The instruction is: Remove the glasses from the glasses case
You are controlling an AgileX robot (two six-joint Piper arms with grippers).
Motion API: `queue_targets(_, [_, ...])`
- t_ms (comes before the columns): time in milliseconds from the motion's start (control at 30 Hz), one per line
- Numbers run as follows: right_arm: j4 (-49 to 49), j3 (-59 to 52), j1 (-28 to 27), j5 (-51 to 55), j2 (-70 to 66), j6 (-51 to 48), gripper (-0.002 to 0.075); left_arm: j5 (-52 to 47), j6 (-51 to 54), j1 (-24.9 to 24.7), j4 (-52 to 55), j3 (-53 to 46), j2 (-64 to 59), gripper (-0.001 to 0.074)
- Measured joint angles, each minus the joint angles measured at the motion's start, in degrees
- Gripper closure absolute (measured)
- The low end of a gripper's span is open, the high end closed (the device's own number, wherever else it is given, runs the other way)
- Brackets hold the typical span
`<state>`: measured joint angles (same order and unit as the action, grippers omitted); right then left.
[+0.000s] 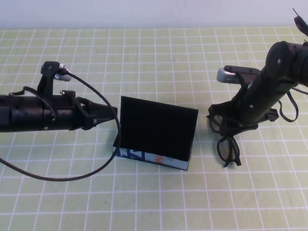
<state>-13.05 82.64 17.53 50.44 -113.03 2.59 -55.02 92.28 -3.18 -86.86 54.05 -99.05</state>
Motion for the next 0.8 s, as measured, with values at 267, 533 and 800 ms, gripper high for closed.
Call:
queue_targets(267, [4.50,0.00,0.00,0.87,1.76,1.18,0.0442,-0.08,-1.97,0.00,0.49,0.00,0.00,0.0739])
queue_targets(533, [7.14,-0.50,0.00,9.16,12.89,1.44,0.0559,1.09,-7.34,0.00,0.94,2.67,1.87,0.0739])
queue_targets(800, [7.27,-9.38,0.00,11.62,32.39,2.51,0.0732,6.72,-7.97,0.00,2.25,2.84,16.48,0.0739])
